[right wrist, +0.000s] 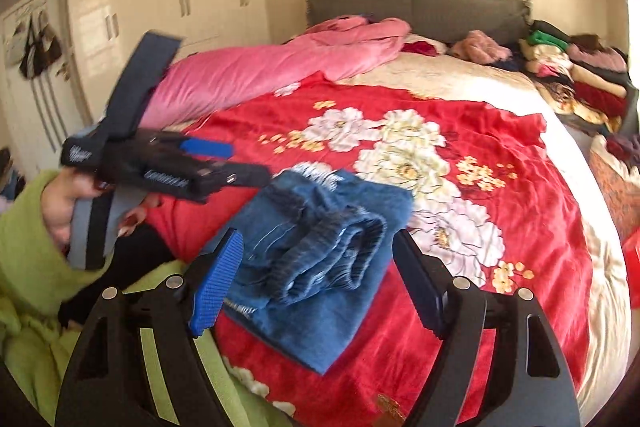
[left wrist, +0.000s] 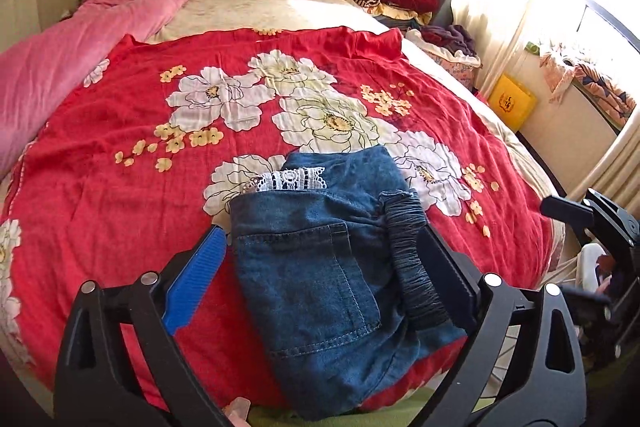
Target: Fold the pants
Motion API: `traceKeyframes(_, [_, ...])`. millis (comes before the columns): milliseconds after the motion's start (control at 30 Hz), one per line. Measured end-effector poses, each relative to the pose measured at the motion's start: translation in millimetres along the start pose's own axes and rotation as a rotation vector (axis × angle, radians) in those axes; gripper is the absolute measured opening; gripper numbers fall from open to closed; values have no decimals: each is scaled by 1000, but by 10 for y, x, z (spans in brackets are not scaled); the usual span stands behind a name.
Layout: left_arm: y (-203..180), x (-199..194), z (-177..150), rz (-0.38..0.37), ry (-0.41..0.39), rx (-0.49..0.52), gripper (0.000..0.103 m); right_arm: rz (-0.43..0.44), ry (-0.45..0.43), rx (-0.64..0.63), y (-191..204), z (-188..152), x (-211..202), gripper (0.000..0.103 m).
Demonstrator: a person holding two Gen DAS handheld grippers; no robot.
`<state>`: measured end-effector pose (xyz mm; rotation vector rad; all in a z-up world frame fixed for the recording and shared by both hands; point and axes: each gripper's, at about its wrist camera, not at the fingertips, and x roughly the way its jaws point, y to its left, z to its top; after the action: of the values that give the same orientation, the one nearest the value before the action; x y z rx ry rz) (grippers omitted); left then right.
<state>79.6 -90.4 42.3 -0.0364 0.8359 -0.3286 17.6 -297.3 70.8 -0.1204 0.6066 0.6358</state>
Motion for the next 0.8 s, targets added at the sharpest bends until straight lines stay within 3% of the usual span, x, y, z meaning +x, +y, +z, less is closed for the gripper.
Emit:
traceKeyframes(367, [30,-58,0,58,-24,-11,92,-67,-15,73,-284,82,26,76])
traceKeyframes(400, [39,-44,-10,75,-24,-8,92,-81,-11,77,-310,83,40,92])
traceKeyframes(433, [49,-35,-19,87,-23,-9,92,-101,-7,86,-339,82,57,99])
traceKeyframes(800, [136,118,-164,151,15,-4,93,-135,79,180,-576,-26,374,98])
